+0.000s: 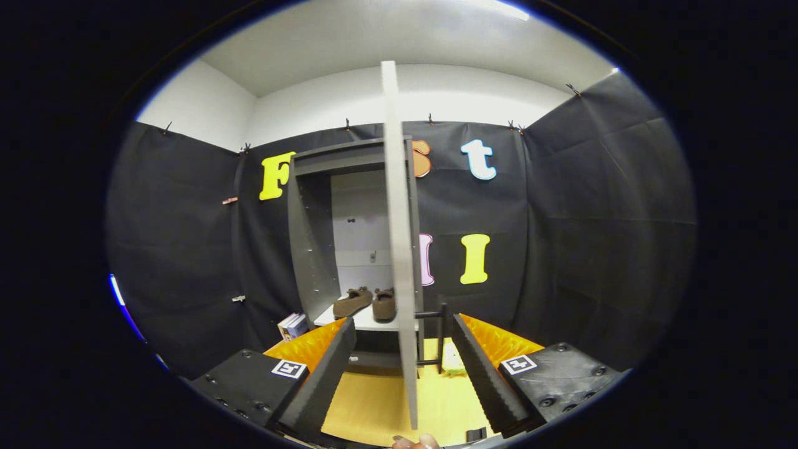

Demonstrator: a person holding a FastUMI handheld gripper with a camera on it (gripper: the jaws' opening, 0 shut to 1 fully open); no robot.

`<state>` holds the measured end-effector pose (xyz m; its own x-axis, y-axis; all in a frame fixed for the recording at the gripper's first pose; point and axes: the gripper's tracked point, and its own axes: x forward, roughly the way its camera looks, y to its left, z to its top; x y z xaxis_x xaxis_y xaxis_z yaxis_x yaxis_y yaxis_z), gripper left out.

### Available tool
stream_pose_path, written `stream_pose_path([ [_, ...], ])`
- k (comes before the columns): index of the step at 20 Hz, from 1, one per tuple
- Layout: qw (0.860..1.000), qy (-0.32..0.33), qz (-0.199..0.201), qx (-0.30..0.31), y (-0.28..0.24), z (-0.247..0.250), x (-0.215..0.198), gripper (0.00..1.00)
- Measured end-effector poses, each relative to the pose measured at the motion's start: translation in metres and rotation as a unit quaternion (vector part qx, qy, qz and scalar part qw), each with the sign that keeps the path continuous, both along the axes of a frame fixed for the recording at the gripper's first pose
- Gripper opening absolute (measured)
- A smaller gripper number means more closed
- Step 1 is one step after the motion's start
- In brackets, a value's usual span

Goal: Open the shoe cabinet door, grab the shoes and put them into the shoe cabinet, then close the shoe cabinet door.

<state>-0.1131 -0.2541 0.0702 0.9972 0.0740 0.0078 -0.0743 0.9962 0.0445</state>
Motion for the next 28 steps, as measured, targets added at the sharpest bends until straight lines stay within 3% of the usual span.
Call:
stream_pose_path([
  [6, 1.0, 0.015, -0.007, 0.011, -0.041, -0.019, 0.027, 0.98],
  [12, 0.998, 0.056, 0.017, 0.008, -0.041, -0.047, 0.05, 0.98],
  [22, 0.996, 0.062, 0.056, 0.02, 0.023, -0.054, 0.054, 0.98],
  [28, 0.998, 0.055, 0.032, 0.01, 0.076, -0.055, 0.06, 0.98],
])
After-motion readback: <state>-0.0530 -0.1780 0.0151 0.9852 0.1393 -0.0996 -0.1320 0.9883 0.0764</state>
